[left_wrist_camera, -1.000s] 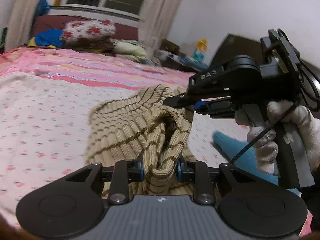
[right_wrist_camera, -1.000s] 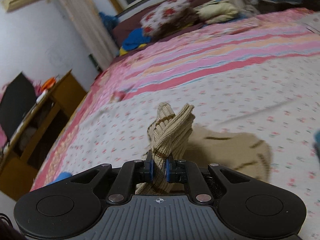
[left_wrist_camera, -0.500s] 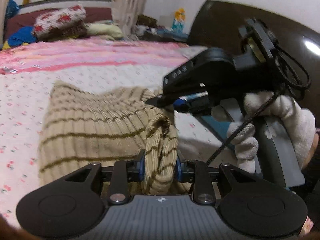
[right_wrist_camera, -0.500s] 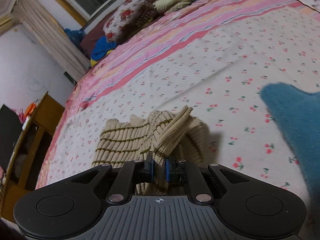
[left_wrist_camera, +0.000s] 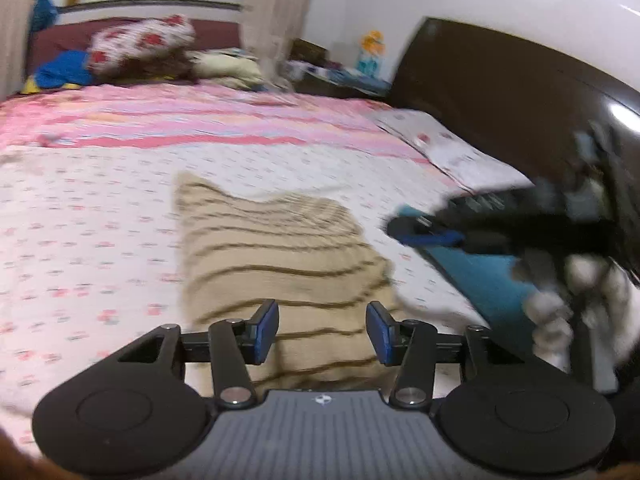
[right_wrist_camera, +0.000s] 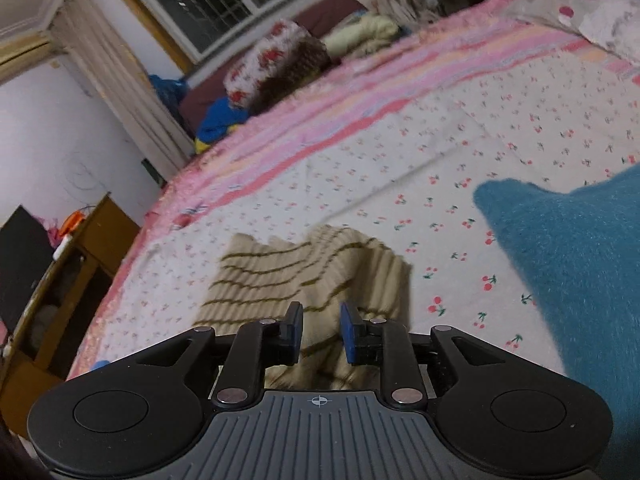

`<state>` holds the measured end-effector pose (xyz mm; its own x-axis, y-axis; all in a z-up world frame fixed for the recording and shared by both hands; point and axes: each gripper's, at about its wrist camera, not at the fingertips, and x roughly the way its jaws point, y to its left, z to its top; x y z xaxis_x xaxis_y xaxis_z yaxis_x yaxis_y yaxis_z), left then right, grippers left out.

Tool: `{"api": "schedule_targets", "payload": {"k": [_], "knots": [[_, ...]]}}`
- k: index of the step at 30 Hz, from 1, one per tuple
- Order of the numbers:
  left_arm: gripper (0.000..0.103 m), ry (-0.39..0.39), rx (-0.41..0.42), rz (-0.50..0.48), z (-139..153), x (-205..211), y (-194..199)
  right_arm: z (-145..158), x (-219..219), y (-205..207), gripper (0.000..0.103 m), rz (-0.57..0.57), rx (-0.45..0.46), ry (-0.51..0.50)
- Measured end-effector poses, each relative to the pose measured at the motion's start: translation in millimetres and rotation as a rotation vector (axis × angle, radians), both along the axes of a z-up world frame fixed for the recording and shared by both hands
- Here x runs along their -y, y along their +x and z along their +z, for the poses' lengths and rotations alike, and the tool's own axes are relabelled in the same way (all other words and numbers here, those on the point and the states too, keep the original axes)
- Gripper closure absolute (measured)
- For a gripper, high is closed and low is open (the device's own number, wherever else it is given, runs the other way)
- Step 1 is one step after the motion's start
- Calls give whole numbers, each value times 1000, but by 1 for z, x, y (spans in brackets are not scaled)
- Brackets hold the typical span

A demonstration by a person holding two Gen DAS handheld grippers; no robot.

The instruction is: Fold small clothes

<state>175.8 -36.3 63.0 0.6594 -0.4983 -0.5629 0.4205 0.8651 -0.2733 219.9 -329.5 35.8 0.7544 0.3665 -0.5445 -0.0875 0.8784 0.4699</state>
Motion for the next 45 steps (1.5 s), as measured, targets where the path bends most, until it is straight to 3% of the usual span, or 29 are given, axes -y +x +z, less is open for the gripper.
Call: {"api": "schedule_targets", "payload": {"k": [6,11,14,21,25,28,31,42,45], "knots": [[49,9,-55,130,-16,-21,18,-4,-43,-15,81,115,20,-112],[49,92,-125,139,-42,-3,42,-28,-47,-10,81,40,-36,-323],[49,98,-164,145,-52,-4,40,-41,-31,-7,80,21,-91,-249],[49,121,-125,153,-38,-11,24,-28,-28,-16,80,20,-63,-227],[49,126,-169,165,-46,-13,29,-28,-31,-21,80,16,-61,-231],[49,172,-186,163,-54,-8,31,-38,-33,-20,80,-2,-90,-293],[49,159,-175,150,-50,-10,26,-43,-27,-21,78,-32,-117,-296],[48,18,-107,179,-24,-20,31,-25,-7,-25,76,-56,-54,-135],[47,9,-98,195,-25,-18,42,-24,-8,-22,75,-48,-39,-119]]}}
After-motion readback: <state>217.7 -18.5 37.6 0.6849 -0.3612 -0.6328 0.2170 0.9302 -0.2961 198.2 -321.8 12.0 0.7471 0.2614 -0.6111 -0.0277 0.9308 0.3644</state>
